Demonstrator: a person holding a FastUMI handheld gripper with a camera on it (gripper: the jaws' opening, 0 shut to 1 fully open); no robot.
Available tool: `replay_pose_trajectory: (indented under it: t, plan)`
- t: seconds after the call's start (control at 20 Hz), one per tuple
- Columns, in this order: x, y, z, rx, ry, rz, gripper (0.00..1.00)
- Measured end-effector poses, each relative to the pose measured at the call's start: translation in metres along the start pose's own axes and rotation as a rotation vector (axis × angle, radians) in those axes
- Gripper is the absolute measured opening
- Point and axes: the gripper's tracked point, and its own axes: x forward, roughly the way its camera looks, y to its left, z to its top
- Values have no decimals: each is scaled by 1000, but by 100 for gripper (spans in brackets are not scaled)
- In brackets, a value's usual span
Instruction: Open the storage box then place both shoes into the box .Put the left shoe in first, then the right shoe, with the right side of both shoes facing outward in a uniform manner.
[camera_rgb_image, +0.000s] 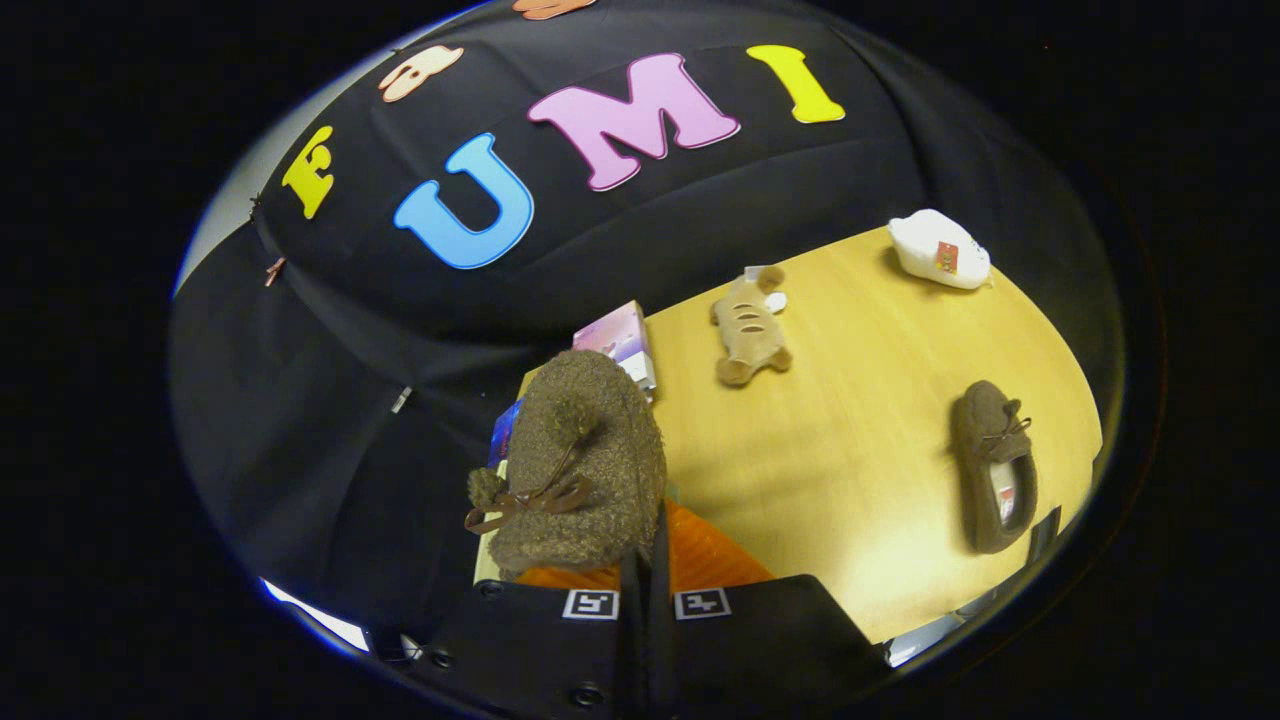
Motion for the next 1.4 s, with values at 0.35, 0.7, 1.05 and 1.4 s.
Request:
replay_pose_trajectory:
  t: [0.35,0.7,1.05,1.4]
  plan:
    - [46,72,-33,5,86,34,6]
    - [116,103,-98,28,224,-36,6]
    - [167,92,-145,-12,333,-158,7]
    - [184,87,-172,-42,398,-188,15]
